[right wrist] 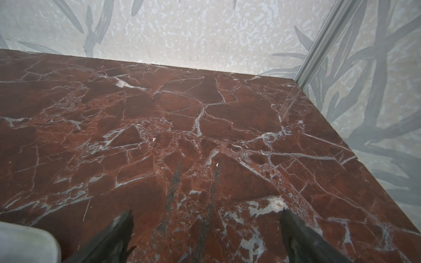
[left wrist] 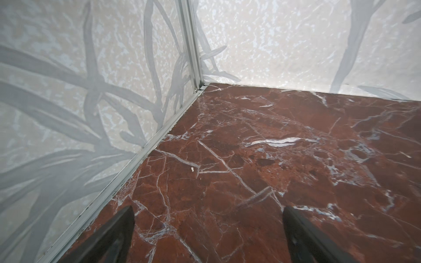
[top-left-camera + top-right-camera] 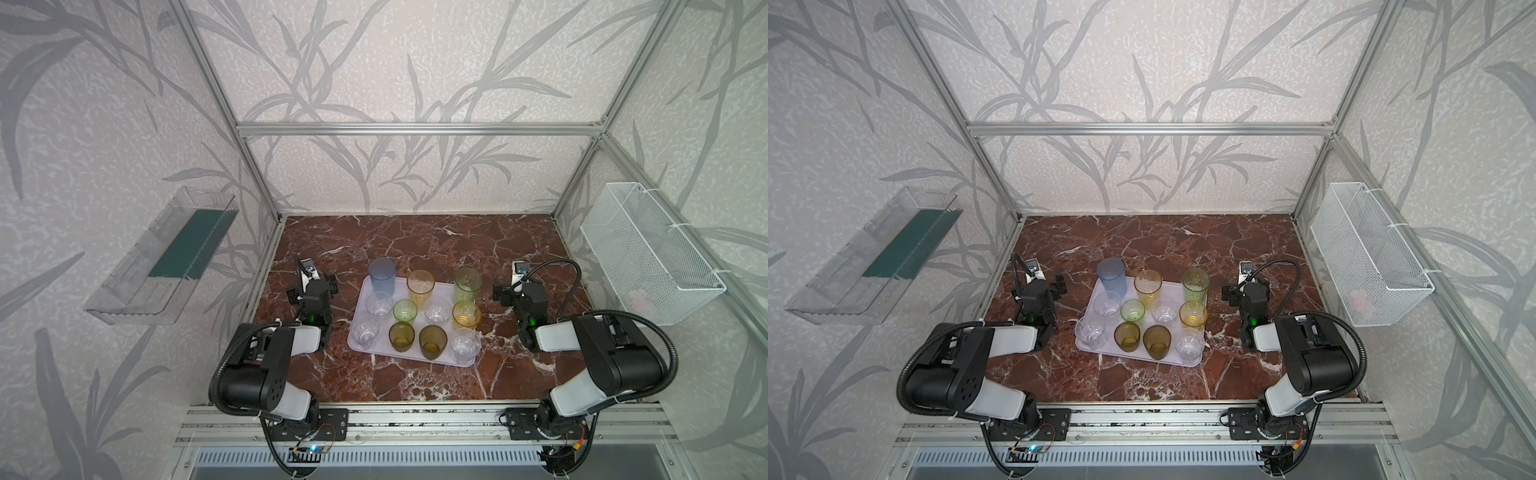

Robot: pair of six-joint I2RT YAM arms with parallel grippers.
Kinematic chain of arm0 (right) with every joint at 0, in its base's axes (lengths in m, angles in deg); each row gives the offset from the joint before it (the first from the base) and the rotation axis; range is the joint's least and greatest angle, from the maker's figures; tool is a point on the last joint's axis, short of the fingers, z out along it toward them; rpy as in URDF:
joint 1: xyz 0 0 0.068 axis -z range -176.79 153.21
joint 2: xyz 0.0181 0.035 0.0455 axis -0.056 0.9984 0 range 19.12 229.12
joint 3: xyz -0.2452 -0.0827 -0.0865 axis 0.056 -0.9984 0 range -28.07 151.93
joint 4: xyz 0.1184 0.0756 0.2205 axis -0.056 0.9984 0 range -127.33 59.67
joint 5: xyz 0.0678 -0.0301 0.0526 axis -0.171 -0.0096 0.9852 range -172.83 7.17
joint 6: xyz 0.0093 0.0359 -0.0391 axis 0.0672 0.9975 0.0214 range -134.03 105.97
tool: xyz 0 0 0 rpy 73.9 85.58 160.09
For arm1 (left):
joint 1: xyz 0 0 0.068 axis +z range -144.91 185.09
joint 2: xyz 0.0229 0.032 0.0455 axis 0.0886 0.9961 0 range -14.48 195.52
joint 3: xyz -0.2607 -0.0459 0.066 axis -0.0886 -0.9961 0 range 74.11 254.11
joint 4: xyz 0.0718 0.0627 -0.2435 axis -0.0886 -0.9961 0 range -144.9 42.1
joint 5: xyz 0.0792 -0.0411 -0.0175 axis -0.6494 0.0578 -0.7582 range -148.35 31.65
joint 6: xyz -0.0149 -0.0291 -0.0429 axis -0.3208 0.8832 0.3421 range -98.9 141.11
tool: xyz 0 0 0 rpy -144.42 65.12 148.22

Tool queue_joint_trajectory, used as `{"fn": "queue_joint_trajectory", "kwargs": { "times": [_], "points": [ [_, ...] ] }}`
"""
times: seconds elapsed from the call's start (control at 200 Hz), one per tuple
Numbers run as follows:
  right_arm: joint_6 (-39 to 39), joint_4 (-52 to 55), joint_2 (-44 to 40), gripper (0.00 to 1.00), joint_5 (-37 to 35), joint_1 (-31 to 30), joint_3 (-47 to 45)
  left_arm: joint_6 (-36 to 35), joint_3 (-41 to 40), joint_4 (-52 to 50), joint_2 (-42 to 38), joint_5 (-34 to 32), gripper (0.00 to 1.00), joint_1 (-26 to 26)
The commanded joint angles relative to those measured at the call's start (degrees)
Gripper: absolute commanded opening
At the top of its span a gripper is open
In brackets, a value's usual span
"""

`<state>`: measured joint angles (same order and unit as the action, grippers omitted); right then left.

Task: Place the glasses into the tray
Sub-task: Reset both arms

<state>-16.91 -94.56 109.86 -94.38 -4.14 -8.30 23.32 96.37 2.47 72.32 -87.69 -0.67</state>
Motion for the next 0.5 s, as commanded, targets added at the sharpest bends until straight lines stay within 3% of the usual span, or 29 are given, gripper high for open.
{"fn": "queue_joint_trajectory", "kwargs": {
  "times": [0.0, 0.075, 0.265, 0.41, 0.495],
  "points": [
    [-0.39, -2.16, 0.52, 0.99, -1.04, -0.46, 0.1, 0.13, 2.14, -3.08, 0.17, -0.4, 0.99, 0.65],
    [-0.6, -1.9, 0.75, 0.99, -0.64, -0.51, 0.69, -1.29, 0.34, 2.94, 1.33, -0.88, 0.99, 0.49],
    [-0.68, -1.76, 0.69, 0.99, -0.58, -0.56, 0.68, 0.35, 2.41, -2.28, 1.04, 1.57, 0.99, 1.59],
    [-0.67, -1.42, 0.61, 0.99, -0.49, -0.56, 0.71, 0.07, 1.5, -0.22, 1.0, 1.35, 0.99, 1.63],
    [-0.66, -1.39, 0.58, 0.99, -0.49, -0.56, 0.71, 0.0, -2.83, 5.71, 1.1, 6.65, 0.99, 1.84]
  ]
}}
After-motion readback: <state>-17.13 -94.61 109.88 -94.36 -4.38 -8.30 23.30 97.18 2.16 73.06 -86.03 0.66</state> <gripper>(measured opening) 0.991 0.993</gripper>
